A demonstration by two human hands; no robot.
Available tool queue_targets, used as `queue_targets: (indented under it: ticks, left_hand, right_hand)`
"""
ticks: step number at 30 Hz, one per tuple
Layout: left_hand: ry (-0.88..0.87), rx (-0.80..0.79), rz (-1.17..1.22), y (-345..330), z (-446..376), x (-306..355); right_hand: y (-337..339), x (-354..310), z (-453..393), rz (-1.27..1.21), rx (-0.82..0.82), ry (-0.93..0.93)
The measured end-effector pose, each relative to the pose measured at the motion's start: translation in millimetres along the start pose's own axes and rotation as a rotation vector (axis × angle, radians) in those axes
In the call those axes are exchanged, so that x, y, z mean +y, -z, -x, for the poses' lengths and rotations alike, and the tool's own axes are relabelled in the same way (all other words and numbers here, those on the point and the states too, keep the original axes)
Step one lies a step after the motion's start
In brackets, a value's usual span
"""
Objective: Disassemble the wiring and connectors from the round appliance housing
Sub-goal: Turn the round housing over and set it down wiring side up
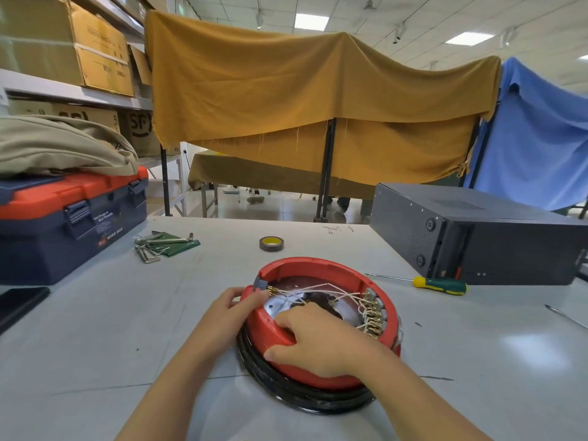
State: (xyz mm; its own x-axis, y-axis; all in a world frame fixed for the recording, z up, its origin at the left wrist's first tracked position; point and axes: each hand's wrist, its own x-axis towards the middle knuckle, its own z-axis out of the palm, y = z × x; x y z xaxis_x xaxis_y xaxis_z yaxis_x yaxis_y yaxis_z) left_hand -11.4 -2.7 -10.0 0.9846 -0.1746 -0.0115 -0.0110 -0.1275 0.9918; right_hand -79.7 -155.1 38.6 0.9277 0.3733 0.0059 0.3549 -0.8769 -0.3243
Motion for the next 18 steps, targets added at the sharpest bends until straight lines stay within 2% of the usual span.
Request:
queue_targets:
  ticks: [4, 7, 11, 14, 18]
  left_hand:
    - [0.029, 0.003, -0.045, 0.7, -3.1, -3.7]
    - [0.034, 0.003, -0.089, 1.5, -2.6, -4.4]
    - [0.038, 0.019, -0.118, 2.3, 0.1, -1.9]
    - [0.032, 0.031, -0.116, 2.3, 1.1, -0.7]
    - [0.035, 0.022, -0.083, 2.2, 1.5, -0.6]
  right_hand:
    - [3.7, 7.5, 7.0, -0.124, 0.062, -0.035]
    - [8.6, 21.9, 12.7, -0.258, 0.241, -0.089]
    - [12.1, 58.8, 18.9, -0.082, 0.48, -0.286]
    - [12.3, 86.7, 25.1, -0.071, 0.505, -0.466]
    - [5.3, 102.8, 30.8, -0.408, 0.439, -0.539]
